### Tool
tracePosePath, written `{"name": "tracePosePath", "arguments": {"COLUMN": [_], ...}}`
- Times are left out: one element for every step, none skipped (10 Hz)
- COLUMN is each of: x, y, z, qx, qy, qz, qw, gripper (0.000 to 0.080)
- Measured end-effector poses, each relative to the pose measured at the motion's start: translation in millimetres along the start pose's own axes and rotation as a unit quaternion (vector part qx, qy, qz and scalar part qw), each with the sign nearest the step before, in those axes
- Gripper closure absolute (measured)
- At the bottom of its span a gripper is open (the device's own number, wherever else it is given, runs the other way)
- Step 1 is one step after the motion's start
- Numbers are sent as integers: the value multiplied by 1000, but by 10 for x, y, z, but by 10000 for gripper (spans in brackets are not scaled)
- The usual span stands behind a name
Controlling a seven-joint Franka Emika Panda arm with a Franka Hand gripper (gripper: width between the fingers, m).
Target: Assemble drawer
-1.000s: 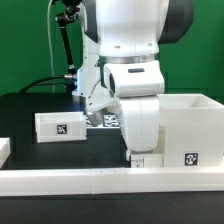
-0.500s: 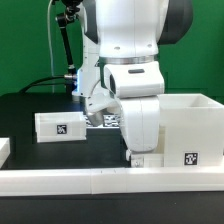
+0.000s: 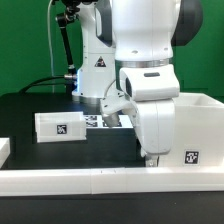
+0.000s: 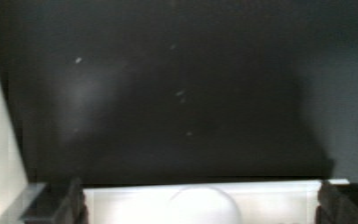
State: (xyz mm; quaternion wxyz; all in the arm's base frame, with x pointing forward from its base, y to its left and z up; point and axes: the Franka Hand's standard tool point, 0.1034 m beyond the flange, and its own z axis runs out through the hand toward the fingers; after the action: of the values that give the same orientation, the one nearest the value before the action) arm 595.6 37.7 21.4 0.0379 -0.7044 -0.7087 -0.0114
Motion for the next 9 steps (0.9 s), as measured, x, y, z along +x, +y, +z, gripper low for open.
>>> {"name": "tracePosePath", "arguments": {"x": [1, -50, -209, -394, -601, -755, -842, -912, -950], "y": [11, 40, 78, 85, 76, 74, 57, -39, -187], "z": [-14, -36, -69, -99, -110, -134, -144, -145, -156], "qx": [7, 5, 1, -1, -1, -3, -6, -13, -9], "qy": [-1, -2, -4, -4, 5, 4, 3, 2, 0], "qz": [0, -11, -19, -25, -16, -26, -32, -31, -17], "qw": [1000, 1000, 1000, 1000, 1000, 1000, 999, 999, 1000], "gripper": [151, 151, 151, 151, 151, 151, 151, 151, 151]}}
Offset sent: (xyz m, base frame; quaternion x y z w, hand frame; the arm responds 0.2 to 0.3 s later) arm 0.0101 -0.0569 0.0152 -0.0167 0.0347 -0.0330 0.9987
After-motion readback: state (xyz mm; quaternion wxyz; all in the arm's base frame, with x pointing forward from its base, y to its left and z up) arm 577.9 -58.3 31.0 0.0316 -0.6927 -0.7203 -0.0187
